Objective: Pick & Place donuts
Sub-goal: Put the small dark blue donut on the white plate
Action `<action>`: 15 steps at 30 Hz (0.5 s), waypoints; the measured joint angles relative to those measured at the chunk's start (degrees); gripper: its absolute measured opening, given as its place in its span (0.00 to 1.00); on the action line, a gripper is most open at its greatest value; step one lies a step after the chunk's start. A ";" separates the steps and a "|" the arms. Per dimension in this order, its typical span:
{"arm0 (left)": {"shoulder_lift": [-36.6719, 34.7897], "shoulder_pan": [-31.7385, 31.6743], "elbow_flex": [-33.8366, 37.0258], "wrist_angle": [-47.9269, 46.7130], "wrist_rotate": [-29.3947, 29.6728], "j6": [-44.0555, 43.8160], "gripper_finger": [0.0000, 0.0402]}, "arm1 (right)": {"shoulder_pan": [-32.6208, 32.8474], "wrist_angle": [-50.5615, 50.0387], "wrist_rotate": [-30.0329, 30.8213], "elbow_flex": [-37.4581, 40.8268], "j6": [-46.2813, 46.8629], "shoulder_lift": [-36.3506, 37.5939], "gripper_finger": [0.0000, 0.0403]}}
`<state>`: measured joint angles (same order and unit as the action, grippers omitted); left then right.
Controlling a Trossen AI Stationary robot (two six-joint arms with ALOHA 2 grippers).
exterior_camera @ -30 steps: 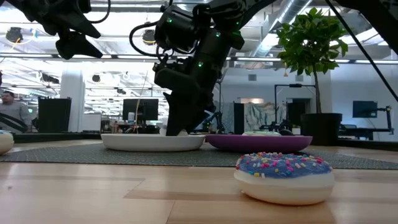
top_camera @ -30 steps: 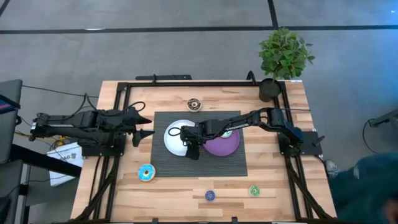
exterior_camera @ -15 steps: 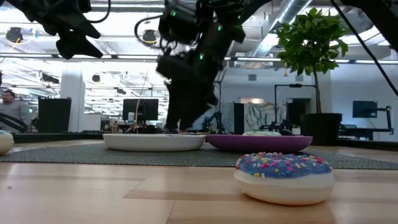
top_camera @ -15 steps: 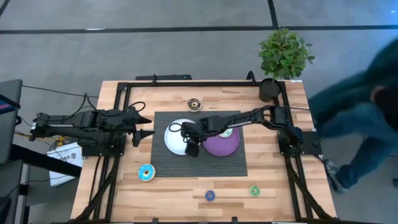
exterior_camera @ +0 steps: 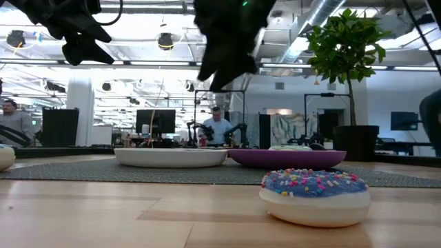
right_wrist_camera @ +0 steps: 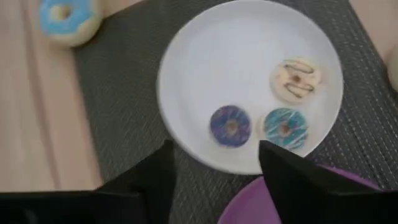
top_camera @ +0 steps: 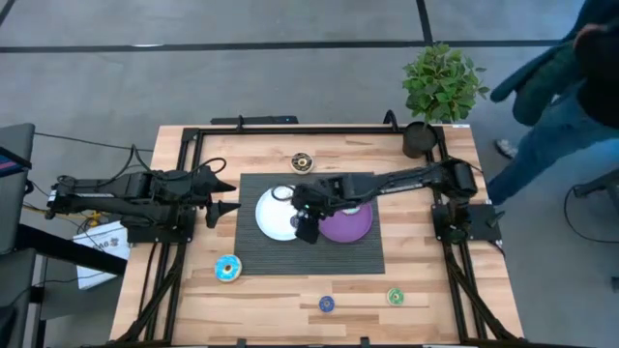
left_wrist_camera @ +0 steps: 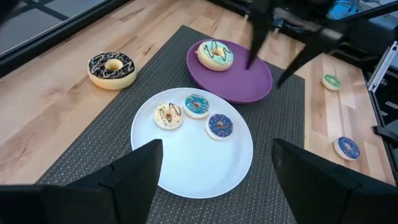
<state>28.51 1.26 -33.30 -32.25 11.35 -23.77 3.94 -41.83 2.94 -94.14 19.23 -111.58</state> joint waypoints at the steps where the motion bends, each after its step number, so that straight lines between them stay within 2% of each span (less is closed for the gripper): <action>1: 0.00 0.00 0.00 0.00 0.02 0.00 0.73 | 0.56 0.45 0.12 1.34 -0.61 0.92 0.47; 4: 0.00 0.00 0.00 0.01 0.00 0.00 0.73 | 1.84 1.91 -0.02 7.64 -0.84 4.40 0.31; 9: 1.01 0.26 0.00 1.11 -0.02 0.02 0.73 | 3.66 7.82 -2.33 21.25 4.10 12.85 0.05; 11: 2.69 1.26 0.00 3.28 -0.17 0.02 0.73 | 4.86 11.03 -2.96 26.98 6.35 16.80 0.02; 15: 9.72 5.16 -2.23 7.53 1.70 1.36 0.73 | 7.66 16.15 -3.02 36.60 11.58 24.97 0.06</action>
<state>38.23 6.42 -35.53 -24.72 13.05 -22.41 11.61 -25.69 -0.08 -57.54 30.81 -86.61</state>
